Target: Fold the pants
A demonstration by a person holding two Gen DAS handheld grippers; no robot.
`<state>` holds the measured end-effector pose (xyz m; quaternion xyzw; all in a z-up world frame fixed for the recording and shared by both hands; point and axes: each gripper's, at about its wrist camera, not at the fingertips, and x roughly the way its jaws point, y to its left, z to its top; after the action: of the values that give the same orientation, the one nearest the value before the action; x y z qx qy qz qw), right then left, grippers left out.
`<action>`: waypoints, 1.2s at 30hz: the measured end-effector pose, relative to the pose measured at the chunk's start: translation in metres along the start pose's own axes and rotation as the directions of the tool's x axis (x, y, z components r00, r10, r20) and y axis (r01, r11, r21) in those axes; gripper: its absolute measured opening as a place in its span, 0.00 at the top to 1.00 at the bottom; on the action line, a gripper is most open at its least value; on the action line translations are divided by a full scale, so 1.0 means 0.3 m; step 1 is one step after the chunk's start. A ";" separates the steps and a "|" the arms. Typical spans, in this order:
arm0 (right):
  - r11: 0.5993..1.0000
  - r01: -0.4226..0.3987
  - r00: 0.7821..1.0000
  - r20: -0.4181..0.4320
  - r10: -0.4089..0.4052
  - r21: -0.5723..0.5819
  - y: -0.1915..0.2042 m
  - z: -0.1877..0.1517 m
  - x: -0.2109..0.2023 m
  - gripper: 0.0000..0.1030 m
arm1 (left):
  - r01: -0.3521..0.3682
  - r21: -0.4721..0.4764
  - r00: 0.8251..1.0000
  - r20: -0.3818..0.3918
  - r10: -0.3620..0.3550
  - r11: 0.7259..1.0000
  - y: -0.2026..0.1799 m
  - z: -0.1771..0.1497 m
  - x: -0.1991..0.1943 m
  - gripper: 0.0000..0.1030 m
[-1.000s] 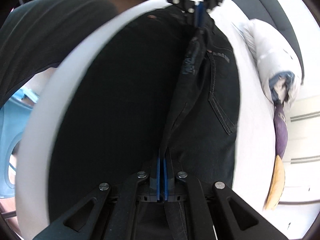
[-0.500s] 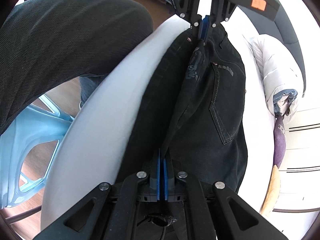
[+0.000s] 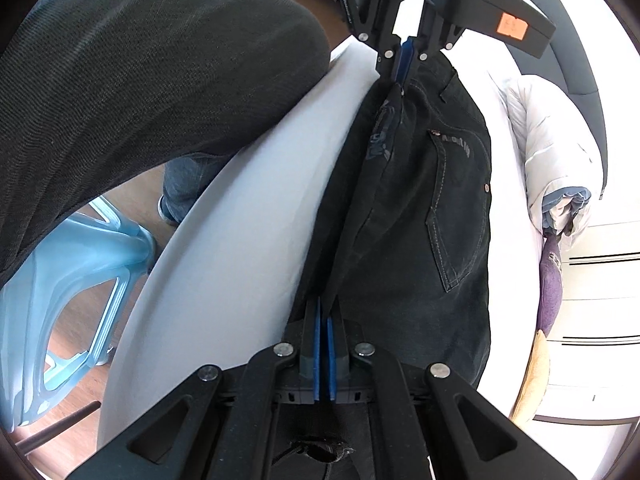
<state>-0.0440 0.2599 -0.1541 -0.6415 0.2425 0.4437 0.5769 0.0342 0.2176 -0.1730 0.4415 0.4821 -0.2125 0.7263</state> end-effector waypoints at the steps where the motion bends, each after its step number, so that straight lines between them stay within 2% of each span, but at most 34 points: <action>1: 1.000 0.002 1.000 -0.011 -0.002 0.007 0.000 0.003 0.010 0.96 | 0.000 -0.015 1.000 -0.002 0.000 1.000 0.009 -0.002 0.006 0.94; 3: 1.000 0.011 1.000 -0.026 -0.011 0.012 0.004 0.011 0.032 0.95 | -0.001 -0.044 1.000 -0.007 0.001 0.999 0.030 -0.005 0.013 0.93; 6: 0.999 0.045 0.998 -0.038 -0.044 0.006 0.023 0.019 0.046 0.93 | -0.032 -0.057 0.997 -0.069 0.028 0.998 0.055 -0.011 0.020 0.93; 9: 0.996 0.069 0.997 -0.037 -0.067 0.054 0.025 0.020 0.046 0.93 | -0.045 -0.086 0.993 -0.111 0.035 0.995 0.099 -0.030 -0.008 0.93; 13: 0.983 0.102 0.994 -0.050 -0.095 0.153 0.011 0.027 0.034 0.91 | -0.081 -0.191 0.995 -0.073 0.068 0.978 0.198 -0.021 -0.095 0.93; 17: 0.951 0.117 0.993 -0.046 -0.108 0.285 0.000 0.025 0.000 0.77 | -0.039 -0.331 0.996 0.067 0.065 0.943 0.283 0.139 -0.176 0.93; 19: 0.931 0.099 0.995 -0.028 -0.095 0.352 -0.010 0.011 -0.030 0.60 | 0.000 -0.370 0.992 0.120 0.048 0.929 0.298 0.237 -0.172 0.93; 20: 0.909 0.074 0.997 -0.007 -0.078 0.410 -0.018 -0.006 -0.058 0.45 | 0.039 -0.399 0.989 0.144 0.021 0.916 0.307 0.295 -0.149 0.93; 21: 0.886 0.059 0.997 0.014 -0.074 0.461 -0.023 -0.027 -0.084 0.41 | 0.064 -0.420 0.987 0.161 0.005 0.905 0.307 0.342 -0.126 0.93; 23: 0.821 0.023 0.998 0.035 -0.053 0.570 -0.036 -0.080 -0.124 0.41 | 0.107 -0.460 0.983 0.181 -0.024 0.881 0.273 0.424 -0.081 0.93; 25: 0.701 -0.030 0.998 0.061 -0.019 0.713 -0.059 -0.174 -0.161 0.41 | 0.180 -0.514 0.979 0.173 -0.104 0.839 0.264 0.480 0.009 0.93; 26: 0.616 -0.057 0.997 0.079 -0.009 0.786 -0.072 -0.238 -0.180 0.41 | 0.214 -0.538 0.976 0.153 -0.155 0.815 0.252 0.496 0.071 0.93; 27: 0.514 -0.082 0.995 0.099 -0.005 0.854 -0.087 -0.316 -0.199 0.41 | 0.209 -0.548 0.978 0.126 -0.167 0.810 0.234 0.502 0.110 0.93; 28: 0.402 -0.099 0.993 0.114 -0.012 0.910 -0.102 -0.403 -0.217 0.41 | 0.191 -0.550 0.981 0.128 -0.145 0.813 0.219 0.508 0.127 0.93; 29: 0.324 -0.109 0.992 0.123 -0.023 0.940 -0.110 -0.465 -0.229 0.41 | 0.185 -0.555 0.982 0.133 -0.133 0.811 0.219 0.510 0.126 0.93; 30: 0.203 -0.124 0.990 0.135 -0.046 0.971 -0.123 -0.564 -0.246 0.41 | 0.200 -0.574 0.980 0.132 -0.151 0.794 0.237 0.511 0.123 0.93; 31: 0.118 -0.137 0.987 0.145 -0.065 0.984 -0.130 -0.635 -0.257 0.41 | 0.216 -0.588 0.976 0.131 -0.171 0.780 0.250 0.511 0.121 0.93; 33: -0.088 -0.192 0.977 0.182 -0.111 0.977 -0.152 -0.810 -0.269 0.41 | 0.237 -0.611 0.972 0.141 -0.191 0.756 0.290 0.517 0.096 0.93; 34: -0.201 -0.220 0.970 0.194 -0.145 0.954 -0.161 -0.906 -0.270 0.41 | 0.243 -0.616 0.970 0.166 -0.178 0.749 0.301 0.527 0.069 0.93; 35: -0.271 -0.245 0.963 0.202 -0.178 0.931 -0.168 -0.973 -0.270 0.41 | 0.259 -0.620 0.965 0.204 -0.166 0.740 0.309 0.534 0.035 0.93; 36: -0.353 -0.283 0.950 0.211 -0.229 0.892 -0.175 -1.055 -0.269 0.41 | 0.296 -0.624 0.951 0.261 -0.164 0.723 0.324 0.558 -0.003 0.93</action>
<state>0.0512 -0.0473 -0.0768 0.1985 0.4234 0.1578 0.8698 0.1910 0.1263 -0.1055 0.0730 0.5066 -0.1591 0.8442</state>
